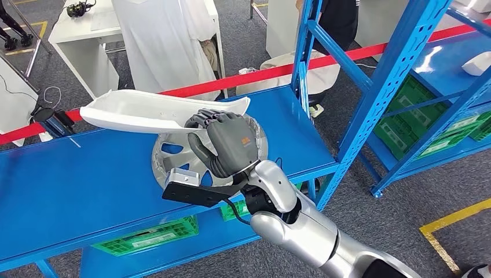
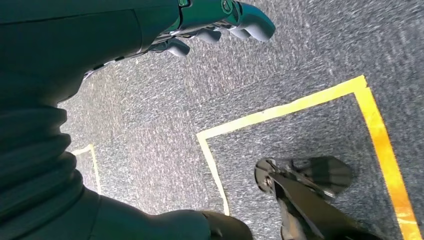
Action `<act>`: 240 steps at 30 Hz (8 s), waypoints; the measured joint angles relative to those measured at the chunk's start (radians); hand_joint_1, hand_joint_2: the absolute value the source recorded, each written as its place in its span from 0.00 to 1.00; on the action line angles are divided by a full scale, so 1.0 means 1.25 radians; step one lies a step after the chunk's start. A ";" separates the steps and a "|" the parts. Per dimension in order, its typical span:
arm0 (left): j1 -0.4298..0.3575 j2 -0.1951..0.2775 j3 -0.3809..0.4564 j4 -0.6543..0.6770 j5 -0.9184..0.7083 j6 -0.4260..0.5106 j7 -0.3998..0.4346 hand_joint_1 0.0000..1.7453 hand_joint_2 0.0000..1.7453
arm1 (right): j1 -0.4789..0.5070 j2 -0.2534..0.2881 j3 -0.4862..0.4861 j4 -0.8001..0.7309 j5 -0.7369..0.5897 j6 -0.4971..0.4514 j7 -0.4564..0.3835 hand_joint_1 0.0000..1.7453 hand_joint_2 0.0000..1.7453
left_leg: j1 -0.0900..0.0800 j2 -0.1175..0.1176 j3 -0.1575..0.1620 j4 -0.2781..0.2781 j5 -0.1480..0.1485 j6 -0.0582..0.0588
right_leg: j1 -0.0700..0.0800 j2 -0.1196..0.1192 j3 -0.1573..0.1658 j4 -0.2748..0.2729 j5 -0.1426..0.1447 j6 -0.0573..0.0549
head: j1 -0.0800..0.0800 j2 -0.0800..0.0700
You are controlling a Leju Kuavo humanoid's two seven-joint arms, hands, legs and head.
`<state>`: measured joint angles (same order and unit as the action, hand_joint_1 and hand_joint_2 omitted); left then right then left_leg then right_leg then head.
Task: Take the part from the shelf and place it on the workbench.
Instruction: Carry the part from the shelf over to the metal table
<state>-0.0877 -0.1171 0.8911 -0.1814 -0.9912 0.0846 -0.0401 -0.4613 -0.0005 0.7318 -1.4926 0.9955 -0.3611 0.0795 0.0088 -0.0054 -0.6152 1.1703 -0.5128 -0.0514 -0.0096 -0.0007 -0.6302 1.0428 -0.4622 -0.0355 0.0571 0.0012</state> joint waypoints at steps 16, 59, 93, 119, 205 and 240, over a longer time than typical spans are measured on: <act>0.001 0.000 0.004 -0.001 -0.010 0.005 -0.031 0.00 1.00 | 0.078 -0.034 -0.053 -0.044 0.026 -0.041 0.008 1.00 1.00 | -0.009 0.008 -0.040 -0.114 0.088 0.046 | 0.006 0.002 0.072 0.070 -0.074 0.026 | 0.003 0.000; 0.002 -0.004 0.018 -0.001 -0.005 0.012 -0.022 0.00 1.00 | 0.185 -0.040 -0.126 -0.151 0.118 -0.013 0.034 1.00 1.00 | -0.002 0.006 -0.075 0.114 -0.031 -0.002 | 0.003 -0.008 0.019 -0.018 0.003 0.002 | -0.003 0.000; -0.002 0.003 0.027 -0.006 -0.016 0.014 -0.019 0.00 1.00 | 0.164 -0.019 -0.139 -0.119 0.100 0.000 0.009 1.00 1.00 | -0.002 0.003 0.070 -0.056 -0.011 0.013 | 0.005 -0.007 -0.014 -0.018 0.036 0.013 | -0.006 0.000; 0.005 0.005 0.031 -0.005 -0.016 -0.003 -0.052 0.00 1.00 | 0.192 -0.022 -0.139 -0.118 0.098 -0.015 0.010 1.00 1.00 | -0.002 0.007 -0.098 0.104 -0.051 0.003 | 0.002 -0.002 0.057 -0.029 -0.027 0.001 | -0.005 0.000; 0.016 -0.009 0.036 -0.005 -0.074 0.006 -0.070 0.00 1.00 | 0.293 -0.070 -0.141 -0.188 0.201 0.000 0.025 1.00 1.00 | -0.007 0.017 0.039 -0.131 0.026 0.049 | 0.005 -0.050 0.049 0.014 -0.060 0.032 | -0.008 0.000; 0.013 -0.005 0.019 -0.006 -0.075 0.003 -0.062 0.00 1.00 | 0.206 -0.048 -0.118 -0.140 0.172 0.061 0.006 1.00 1.00 | -0.004 -0.015 0.033 -0.129 0.032 0.052 | -0.001 -0.005 -0.049 0.214 -0.142 0.035 | -0.007 0.000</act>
<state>-0.0710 -0.1240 0.9152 -0.1884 -1.0847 0.0880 -0.1171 -0.2034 -0.0603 0.5839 -1.6671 1.2104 -0.2844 0.0875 0.0034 -0.0241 -0.5734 1.0090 -0.4729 0.0133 -0.0112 -0.0070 -0.6921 1.3097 -0.6393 0.0085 0.0487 0.0012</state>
